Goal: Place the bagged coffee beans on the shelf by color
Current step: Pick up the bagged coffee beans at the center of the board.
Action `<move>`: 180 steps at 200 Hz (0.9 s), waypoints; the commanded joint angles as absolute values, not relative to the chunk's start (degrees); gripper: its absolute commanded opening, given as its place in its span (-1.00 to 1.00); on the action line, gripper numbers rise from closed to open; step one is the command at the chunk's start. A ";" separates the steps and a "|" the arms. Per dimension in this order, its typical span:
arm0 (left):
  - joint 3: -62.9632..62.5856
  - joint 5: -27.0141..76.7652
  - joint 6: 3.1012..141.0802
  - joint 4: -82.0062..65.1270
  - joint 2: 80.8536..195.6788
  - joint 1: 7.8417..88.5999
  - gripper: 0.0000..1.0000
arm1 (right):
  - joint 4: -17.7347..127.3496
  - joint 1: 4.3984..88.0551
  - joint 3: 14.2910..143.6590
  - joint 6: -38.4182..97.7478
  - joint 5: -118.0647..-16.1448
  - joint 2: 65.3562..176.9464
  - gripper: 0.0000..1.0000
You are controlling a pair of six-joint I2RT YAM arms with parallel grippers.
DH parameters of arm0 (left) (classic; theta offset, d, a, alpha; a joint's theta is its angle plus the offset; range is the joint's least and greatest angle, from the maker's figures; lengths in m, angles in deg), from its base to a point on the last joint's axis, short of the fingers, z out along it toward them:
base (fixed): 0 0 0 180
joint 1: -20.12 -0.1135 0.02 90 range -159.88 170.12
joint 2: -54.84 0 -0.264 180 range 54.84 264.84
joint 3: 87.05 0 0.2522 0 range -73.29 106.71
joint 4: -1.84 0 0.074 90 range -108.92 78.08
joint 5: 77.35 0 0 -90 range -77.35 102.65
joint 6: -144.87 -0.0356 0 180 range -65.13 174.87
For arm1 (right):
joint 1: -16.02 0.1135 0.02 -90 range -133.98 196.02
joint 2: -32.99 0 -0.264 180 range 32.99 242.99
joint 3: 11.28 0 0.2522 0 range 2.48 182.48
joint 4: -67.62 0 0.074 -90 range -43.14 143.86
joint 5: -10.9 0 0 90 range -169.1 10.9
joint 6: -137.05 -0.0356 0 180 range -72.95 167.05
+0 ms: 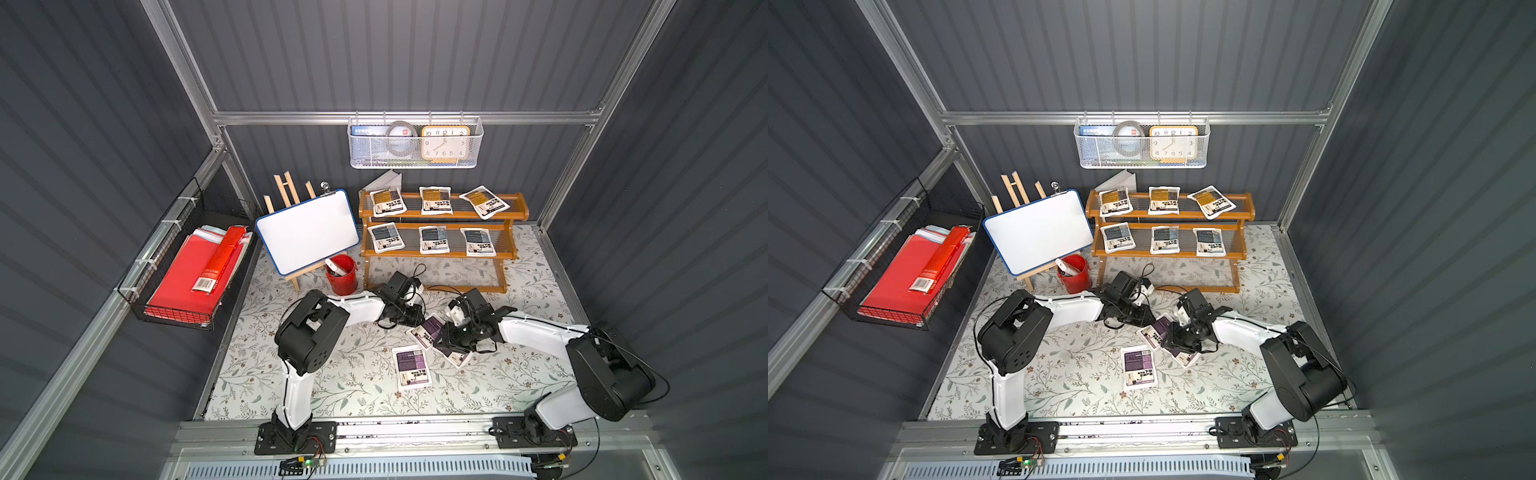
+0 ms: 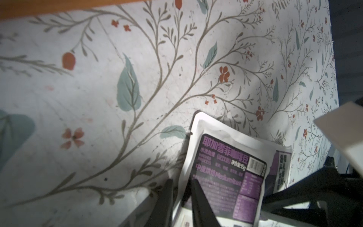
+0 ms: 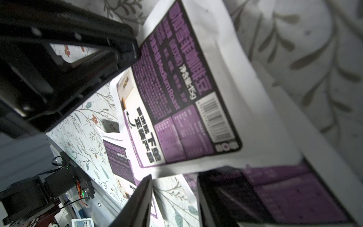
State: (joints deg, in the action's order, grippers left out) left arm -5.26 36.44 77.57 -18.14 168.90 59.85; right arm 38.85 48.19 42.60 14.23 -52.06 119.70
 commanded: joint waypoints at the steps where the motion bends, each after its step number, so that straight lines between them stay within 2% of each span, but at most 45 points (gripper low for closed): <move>1: -6.44 35.08 77.35 -22.38 170.71 59.95 -0.60 | 41.32 46.98 41.26 12.99 -52.45 121.81 -0.16; 36: -7.26 36.20 77.02 -22.49 170.11 59.97 -0.62 | 45.80 44.38 42.77 11.32 -55.01 122.01 -0.19; 47: -7.48 36.41 77.06 -22.32 169.86 59.93 -0.62 | 47.02 44.17 43.46 11.02 -55.09 122.66 -0.26; 96: -7.87 38.32 76.67 -20.58 167.63 59.29 -0.58 | 51.68 44.14 43.81 9.61 -55.10 125.27 -0.82; 110: -9.28 40.09 77.56 -18.86 166.38 57.35 -0.46 | 53.76 44.20 43.47 9.66 -54.90 125.00 -1.00; 120: -11.21 41.93 78.78 -16.77 164.96 55.14 -0.29 | 54.47 44.11 43.04 9.82 -54.70 124.60 -1.00; 133: -15.01 45.89 80.89 -12.21 162.33 50.99 0.06 | 55.64 44.13 42.50 10.83 -53.45 123.85 -1.00; 142: -17.11 47.86 81.48 -9.82 160.64 48.52 0.19 | 56.59 44.07 42.16 11.75 -52.47 123.16 -1.00; 155: -18.08 49.08 80.34 -9.33 159.09 46.81 0.30 | 58.07 44.12 41.65 12.92 -50.69 122.10 -1.00; 180: -18.48 52.19 79.09 -9.30 158.89 46.25 0.35 | 60.08 44.15 41.77 14.97 -46.16 120.63 -1.00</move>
State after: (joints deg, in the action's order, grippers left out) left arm -17.59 46.78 80.08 -10.82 160.68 45.42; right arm 56.25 44.12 42.14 11.76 -51.33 122.61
